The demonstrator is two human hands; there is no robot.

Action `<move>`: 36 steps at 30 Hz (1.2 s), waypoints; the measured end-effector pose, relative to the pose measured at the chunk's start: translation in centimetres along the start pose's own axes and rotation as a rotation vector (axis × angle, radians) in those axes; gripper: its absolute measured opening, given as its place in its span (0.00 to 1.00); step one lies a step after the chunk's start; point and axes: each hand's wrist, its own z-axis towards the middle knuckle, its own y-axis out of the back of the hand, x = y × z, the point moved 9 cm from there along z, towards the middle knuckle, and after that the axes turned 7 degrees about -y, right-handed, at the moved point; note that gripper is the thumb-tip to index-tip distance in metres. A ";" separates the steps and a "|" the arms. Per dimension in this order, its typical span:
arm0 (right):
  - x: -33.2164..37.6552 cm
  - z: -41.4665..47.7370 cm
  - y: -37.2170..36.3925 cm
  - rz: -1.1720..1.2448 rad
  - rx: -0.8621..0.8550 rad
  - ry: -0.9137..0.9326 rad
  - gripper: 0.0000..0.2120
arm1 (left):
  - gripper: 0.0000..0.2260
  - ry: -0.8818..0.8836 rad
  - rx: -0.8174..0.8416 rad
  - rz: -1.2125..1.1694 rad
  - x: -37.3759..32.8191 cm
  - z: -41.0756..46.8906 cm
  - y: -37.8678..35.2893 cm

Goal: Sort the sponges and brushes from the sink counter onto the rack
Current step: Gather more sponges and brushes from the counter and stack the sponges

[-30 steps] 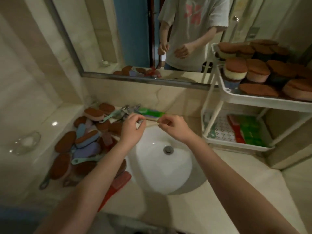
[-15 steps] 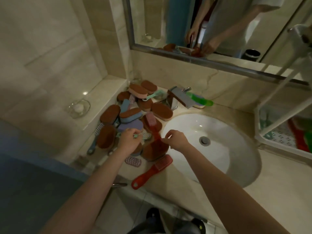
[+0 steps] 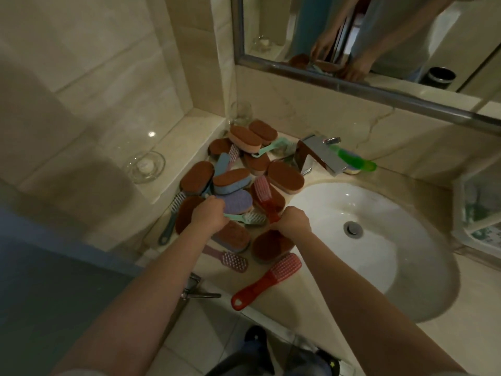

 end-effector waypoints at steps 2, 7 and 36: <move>0.1 0.5 0.1 0.027 0.001 0.007 0.10 | 0.13 0.022 0.068 0.039 0.2 0.6 -0.4; 0.6 0.7 0.9 0.054 -0.003 0.061 0.12 | 0.10 0.018 0.182 0.079 0.2 1.6 -1.1; -6.9 -5.8 13.1 0.754 -0.336 0.178 0.08 | 0.06 -0.302 -0.037 -0.856 -13.4 -1.6 2.5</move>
